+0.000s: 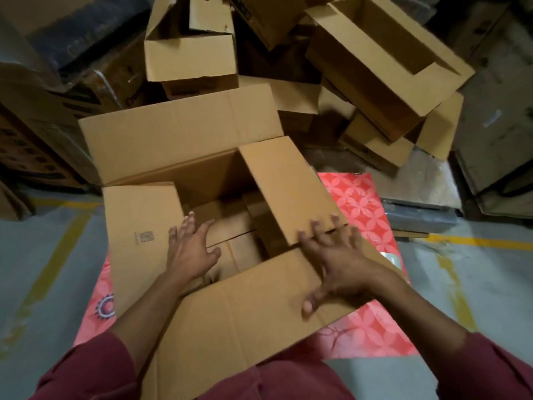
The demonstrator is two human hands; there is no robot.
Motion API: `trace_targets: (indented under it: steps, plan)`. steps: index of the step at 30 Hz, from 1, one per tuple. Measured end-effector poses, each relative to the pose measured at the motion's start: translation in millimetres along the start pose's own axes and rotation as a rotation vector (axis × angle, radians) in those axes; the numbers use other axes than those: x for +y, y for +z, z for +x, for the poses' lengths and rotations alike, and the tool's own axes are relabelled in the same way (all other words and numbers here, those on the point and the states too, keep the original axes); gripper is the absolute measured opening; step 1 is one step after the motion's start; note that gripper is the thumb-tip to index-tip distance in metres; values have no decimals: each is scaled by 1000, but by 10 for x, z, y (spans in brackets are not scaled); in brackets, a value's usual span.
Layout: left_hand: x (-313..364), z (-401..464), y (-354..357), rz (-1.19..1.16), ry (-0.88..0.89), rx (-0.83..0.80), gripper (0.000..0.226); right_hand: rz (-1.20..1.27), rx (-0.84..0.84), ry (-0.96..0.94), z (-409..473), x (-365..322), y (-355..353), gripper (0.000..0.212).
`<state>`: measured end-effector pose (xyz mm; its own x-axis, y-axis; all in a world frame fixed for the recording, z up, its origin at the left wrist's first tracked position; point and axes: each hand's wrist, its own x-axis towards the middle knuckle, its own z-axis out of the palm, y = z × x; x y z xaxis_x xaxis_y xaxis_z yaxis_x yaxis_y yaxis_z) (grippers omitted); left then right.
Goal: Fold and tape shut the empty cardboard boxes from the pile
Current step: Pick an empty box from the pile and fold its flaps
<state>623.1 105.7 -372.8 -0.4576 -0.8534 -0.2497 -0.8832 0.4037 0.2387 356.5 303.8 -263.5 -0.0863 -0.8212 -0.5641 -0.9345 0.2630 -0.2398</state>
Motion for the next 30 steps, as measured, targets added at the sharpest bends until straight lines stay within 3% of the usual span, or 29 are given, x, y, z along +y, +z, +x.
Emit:
trace_targets:
  steps: [3, 7, 11, 14, 16, 17, 20, 22, 26, 30]
  plan:
    - [24, 54, -86, -7, -7, -168, 78, -176, -313, -129, -117, 32, -109, 160]
    - [138, 64, -340, -53, -3, -327, 72, -321, -413, -188, -12, -65, -381, 159]
    - [237, 84, -944, -15, 78, -613, 70, -149, -570, -203, 167, -184, -897, 129]
    - [305, 168, -1575, -26, 89, -564, 67, -71, -643, -337, 343, -300, -1236, 81]
    - [360, 173, -1945, 34, 69, -516, 67, 21, -547, -370, 475, -333, -1434, 50]
    - [376, 172, -2091, 49, 50, -493, 68, 45, -441, -365, 556, -331, -1522, 49]
    - [281, 197, -2331, -67, -5, -374, 63, -58, 86, -248, 904, -360, -1617, 81]
    - [180, 201, -2330, -165, -50, -248, 60, -135, 408, -193, 1149, -362, -1499, 76]
    - [-75, 128, -1900, -246, -39, -73, 61, -52, 520, -220, 1476, -350, -1151, 54]
    - [-489, 117, -1281, -118, -81, -32, 74, -144, 540, -203, 1629, -453, -787, 32]
